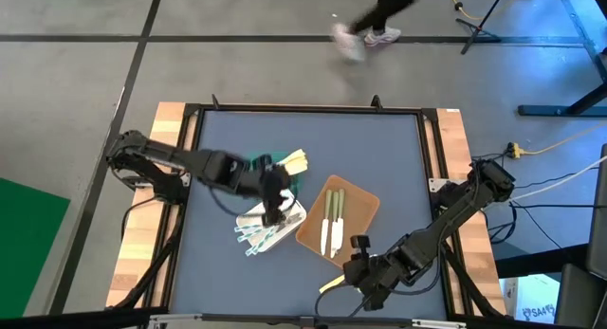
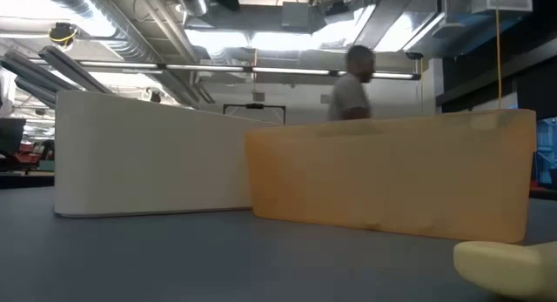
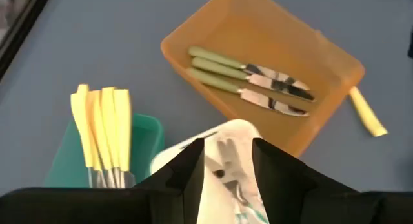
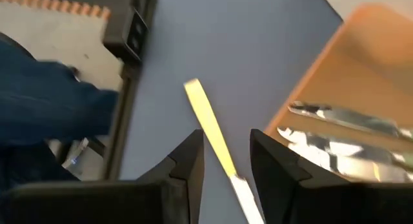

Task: Sort silverware by color (type)
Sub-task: Put the yellow knife into the blue bin

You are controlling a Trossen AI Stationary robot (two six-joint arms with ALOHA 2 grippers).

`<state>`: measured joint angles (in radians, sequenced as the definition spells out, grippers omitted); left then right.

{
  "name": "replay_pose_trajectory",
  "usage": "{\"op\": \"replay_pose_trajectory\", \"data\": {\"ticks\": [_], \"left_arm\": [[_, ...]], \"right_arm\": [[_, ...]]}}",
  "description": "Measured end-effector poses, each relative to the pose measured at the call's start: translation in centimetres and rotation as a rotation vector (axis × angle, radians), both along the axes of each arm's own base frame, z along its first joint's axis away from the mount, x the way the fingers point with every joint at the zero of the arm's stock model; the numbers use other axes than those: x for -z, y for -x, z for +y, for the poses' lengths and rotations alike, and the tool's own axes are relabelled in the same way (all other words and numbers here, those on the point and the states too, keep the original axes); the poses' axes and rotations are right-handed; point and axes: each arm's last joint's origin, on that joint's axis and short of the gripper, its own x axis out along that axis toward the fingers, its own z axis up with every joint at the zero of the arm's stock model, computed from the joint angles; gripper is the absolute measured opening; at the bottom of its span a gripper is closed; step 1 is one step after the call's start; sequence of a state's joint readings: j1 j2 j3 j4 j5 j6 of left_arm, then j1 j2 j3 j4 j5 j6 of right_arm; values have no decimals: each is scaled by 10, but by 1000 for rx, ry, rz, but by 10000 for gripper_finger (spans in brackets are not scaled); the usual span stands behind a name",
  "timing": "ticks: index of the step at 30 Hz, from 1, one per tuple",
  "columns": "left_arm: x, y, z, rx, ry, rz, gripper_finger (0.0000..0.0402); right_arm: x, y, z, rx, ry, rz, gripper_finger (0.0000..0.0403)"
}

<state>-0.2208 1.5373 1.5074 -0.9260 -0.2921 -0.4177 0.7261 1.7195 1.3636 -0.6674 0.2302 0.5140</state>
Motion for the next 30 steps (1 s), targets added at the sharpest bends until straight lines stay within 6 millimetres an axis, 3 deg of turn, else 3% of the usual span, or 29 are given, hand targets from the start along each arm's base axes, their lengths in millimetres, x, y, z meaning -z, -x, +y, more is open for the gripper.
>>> {"op": "replay_pose_trajectory", "data": {"ticks": [5,11,19,30], "left_arm": [[2,7,-38,-19,-50,-43,125],[1,16,-64,-37,-53,-100,125],[-1,19,-77,-5,-39,-133,125],[-1,18,-76,-15,-55,-138,125]], "right_arm": [[-3,-4,4,-10,-48,-49,111],[2,-9,9,-62,-41,-65,111],[28,-21,21,-164,-8,-53,111],[65,-33,30,-217,68,-29,111]]}}
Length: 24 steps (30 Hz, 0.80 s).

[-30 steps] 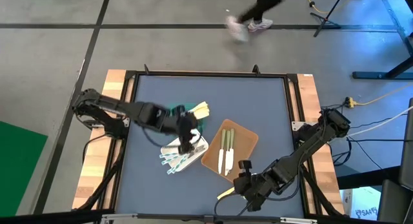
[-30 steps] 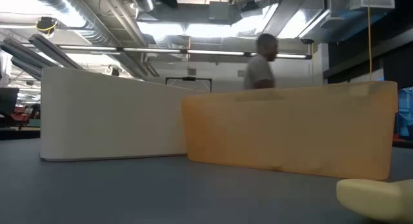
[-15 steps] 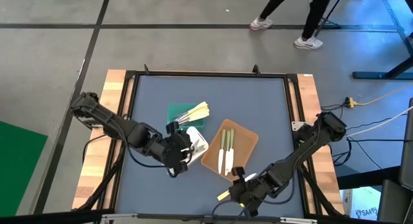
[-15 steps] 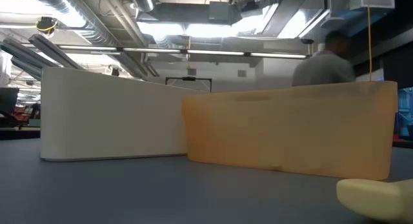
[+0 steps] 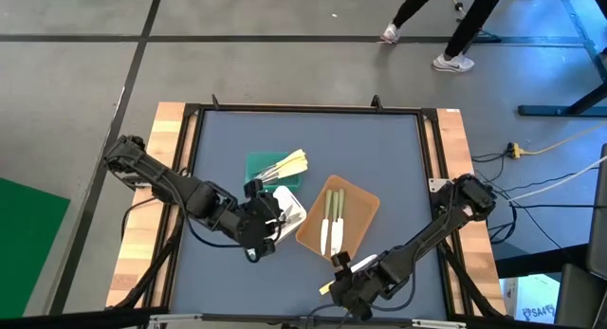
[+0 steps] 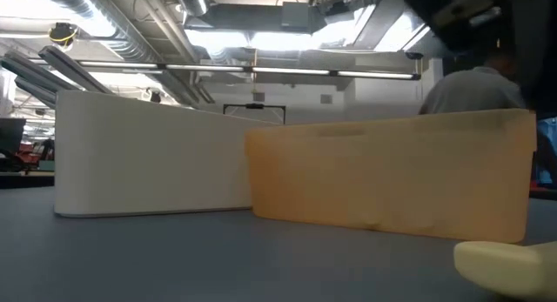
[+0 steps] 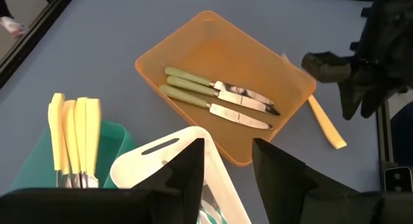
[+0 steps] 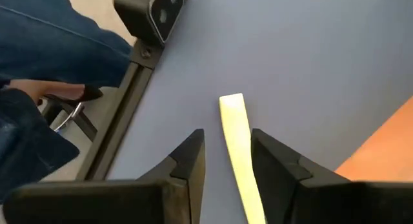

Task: Sort silverware by color (type)
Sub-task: Put the yellow knife into the blue bin

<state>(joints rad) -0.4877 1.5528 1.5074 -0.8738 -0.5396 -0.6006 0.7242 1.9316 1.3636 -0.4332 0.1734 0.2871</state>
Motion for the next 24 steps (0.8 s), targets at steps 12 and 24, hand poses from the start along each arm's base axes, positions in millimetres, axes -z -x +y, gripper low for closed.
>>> {"op": "replay_pose_trajectory", "data": {"ticks": [12,24], "left_arm": [[0,0,0,-18,17,-6,125],[0,0,0,-18,17,-6,125]], "right_arm": [[39,-12,-1,27,65,55,111],[32,-13,1,27,93,100,111]]}}
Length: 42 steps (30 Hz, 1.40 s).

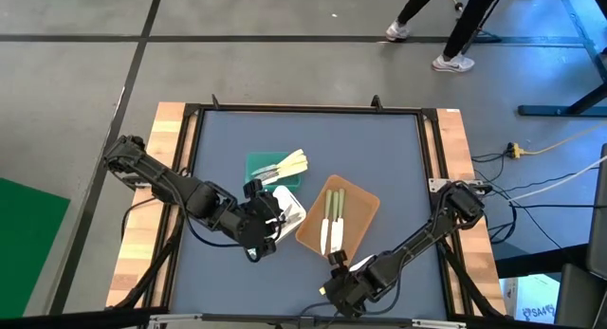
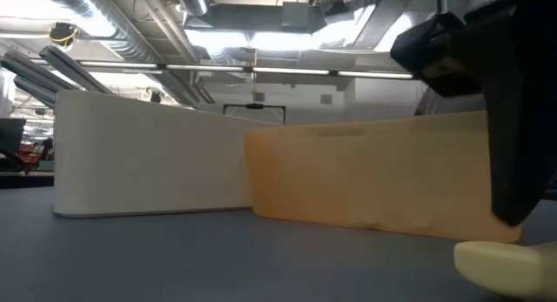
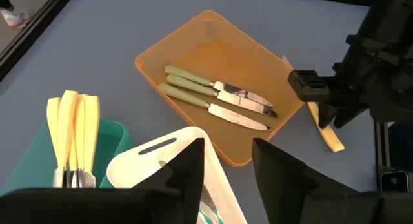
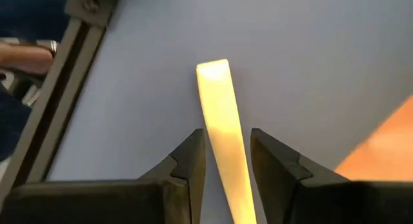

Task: Sort silverware by color (type)
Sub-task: Put the yellow knife into the blue bin

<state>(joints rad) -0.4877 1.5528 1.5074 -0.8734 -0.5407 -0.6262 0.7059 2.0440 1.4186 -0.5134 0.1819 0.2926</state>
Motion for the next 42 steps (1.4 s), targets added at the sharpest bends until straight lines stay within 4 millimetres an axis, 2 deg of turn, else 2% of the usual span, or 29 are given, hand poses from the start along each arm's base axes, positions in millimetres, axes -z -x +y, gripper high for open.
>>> {"op": "replay_pose_trajectory", "data": {"ticks": [5,11,19,28,42], "left_arm": [[0,0,0,0,0,0,125],[0,0,0,0,0,1,125],[0,0,0,1,1,1,125],[0,0,0,1,0,2,125],[0,0,0,1,0,2,125]], "right_arm": [[-12,-1,1,6,25,31,111],[-16,4,9,58,-10,40,111],[-12,15,16,113,43,18,111],[4,20,10,164,60,17,111],[5,20,10,164,63,7,111]]}}
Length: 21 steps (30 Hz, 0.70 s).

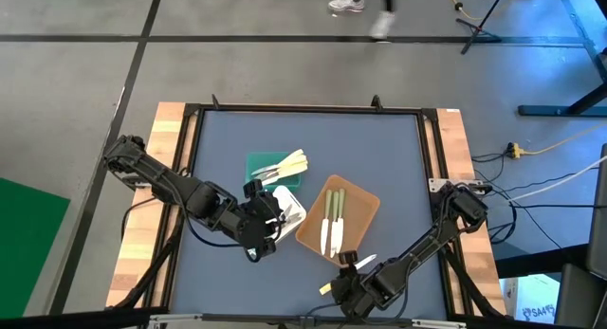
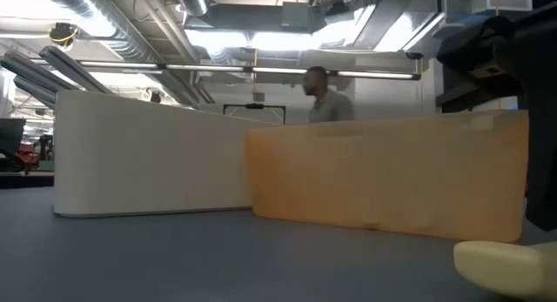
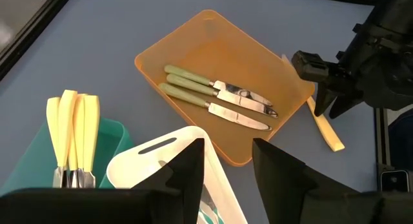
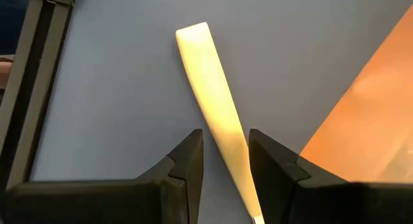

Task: Sort silverware by color (type)
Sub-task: Put the yellow knife into the blue bin

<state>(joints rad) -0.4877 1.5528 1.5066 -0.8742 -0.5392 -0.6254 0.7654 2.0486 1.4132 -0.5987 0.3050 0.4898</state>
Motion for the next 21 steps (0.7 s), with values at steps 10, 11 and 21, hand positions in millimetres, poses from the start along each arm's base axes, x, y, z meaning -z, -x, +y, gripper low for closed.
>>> {"op": "replay_pose_trajectory", "data": {"ticks": [10,11,21], "left_arm": [[0,0,0,0,0,0,125],[0,0,0,0,0,0,125],[0,0,0,6,-3,2,125]], "right_arm": [[10,-4,-2,10,6,17,111],[12,-6,-2,13,-1,17,111],[13,-6,-1,7,-27,33,111]]}}
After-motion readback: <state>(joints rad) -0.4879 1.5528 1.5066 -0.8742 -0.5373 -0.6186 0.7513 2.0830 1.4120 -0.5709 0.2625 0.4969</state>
